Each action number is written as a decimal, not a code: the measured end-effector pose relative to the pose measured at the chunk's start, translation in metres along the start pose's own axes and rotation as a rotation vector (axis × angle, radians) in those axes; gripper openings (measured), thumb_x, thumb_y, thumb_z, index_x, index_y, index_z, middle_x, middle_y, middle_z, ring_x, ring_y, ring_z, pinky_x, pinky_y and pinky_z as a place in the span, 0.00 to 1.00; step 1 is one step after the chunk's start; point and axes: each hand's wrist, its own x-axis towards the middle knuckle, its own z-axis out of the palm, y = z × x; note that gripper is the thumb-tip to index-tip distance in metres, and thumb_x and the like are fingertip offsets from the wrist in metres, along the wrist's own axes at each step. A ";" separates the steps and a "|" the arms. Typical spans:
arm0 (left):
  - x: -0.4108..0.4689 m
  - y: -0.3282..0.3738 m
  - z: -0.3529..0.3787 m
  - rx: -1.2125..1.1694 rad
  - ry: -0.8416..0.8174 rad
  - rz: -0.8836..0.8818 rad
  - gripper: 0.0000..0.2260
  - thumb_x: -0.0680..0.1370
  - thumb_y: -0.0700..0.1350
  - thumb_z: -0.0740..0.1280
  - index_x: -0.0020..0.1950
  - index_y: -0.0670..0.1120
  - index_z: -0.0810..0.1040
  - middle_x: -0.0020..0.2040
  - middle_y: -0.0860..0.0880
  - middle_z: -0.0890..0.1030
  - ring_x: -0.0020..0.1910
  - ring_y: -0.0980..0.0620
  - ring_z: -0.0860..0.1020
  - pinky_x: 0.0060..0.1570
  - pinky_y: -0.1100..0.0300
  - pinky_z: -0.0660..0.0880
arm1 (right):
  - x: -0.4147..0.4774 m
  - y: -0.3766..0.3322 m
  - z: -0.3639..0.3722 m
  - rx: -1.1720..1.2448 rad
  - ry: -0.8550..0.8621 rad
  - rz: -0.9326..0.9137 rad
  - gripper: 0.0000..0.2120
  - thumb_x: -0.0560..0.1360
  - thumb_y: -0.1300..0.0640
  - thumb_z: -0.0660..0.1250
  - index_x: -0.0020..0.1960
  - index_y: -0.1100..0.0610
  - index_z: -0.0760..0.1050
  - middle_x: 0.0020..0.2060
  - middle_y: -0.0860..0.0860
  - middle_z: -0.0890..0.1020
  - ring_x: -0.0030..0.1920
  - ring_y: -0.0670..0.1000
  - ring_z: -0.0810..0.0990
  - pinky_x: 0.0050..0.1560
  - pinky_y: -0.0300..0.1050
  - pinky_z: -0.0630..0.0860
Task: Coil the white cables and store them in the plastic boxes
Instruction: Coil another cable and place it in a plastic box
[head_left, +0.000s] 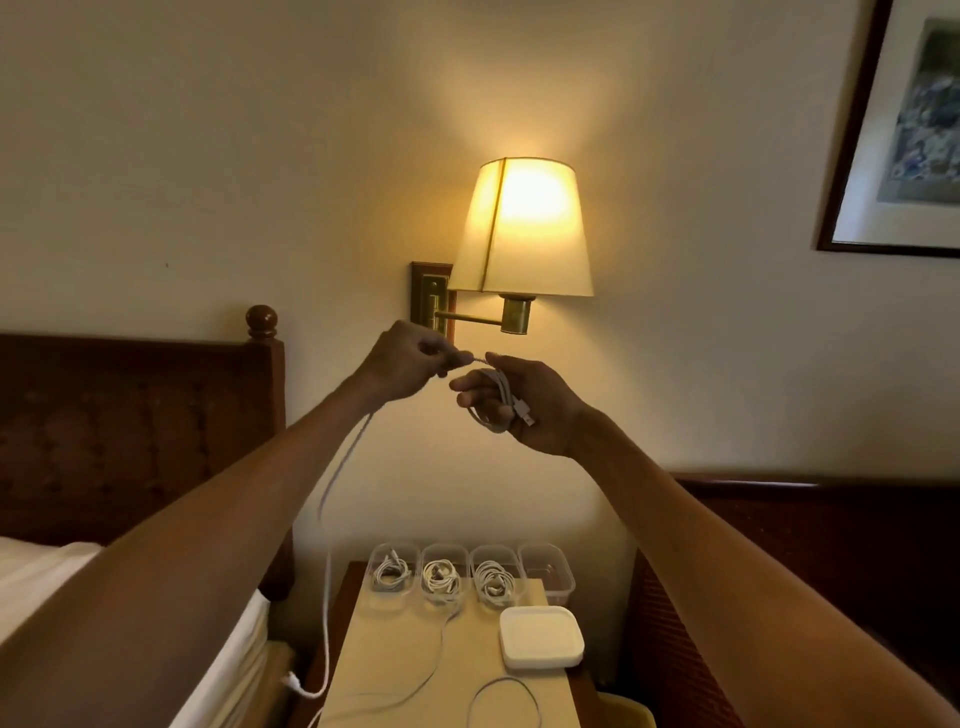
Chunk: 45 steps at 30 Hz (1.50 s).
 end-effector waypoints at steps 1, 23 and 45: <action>-0.003 -0.004 0.004 -0.029 -0.014 -0.022 0.08 0.78 0.46 0.69 0.49 0.43 0.85 0.38 0.48 0.81 0.37 0.49 0.78 0.35 0.57 0.74 | 0.000 -0.003 0.000 0.033 0.007 -0.032 0.24 0.85 0.51 0.47 0.54 0.66 0.76 0.39 0.56 0.83 0.25 0.46 0.72 0.29 0.33 0.70; -0.038 0.021 0.037 0.023 -0.595 -0.193 0.12 0.85 0.41 0.57 0.58 0.41 0.79 0.36 0.47 0.77 0.30 0.54 0.74 0.32 0.63 0.75 | 0.028 0.005 -0.019 -0.308 0.508 -0.193 0.23 0.83 0.49 0.53 0.67 0.67 0.69 0.68 0.60 0.73 0.67 0.59 0.74 0.64 0.48 0.71; -0.017 -0.031 -0.025 0.244 -0.087 0.031 0.06 0.80 0.43 0.67 0.52 0.47 0.84 0.42 0.50 0.82 0.44 0.52 0.79 0.47 0.52 0.77 | 0.010 0.017 0.009 0.011 -0.026 0.120 0.24 0.84 0.45 0.49 0.40 0.61 0.70 0.32 0.54 0.76 0.22 0.46 0.67 0.25 0.33 0.68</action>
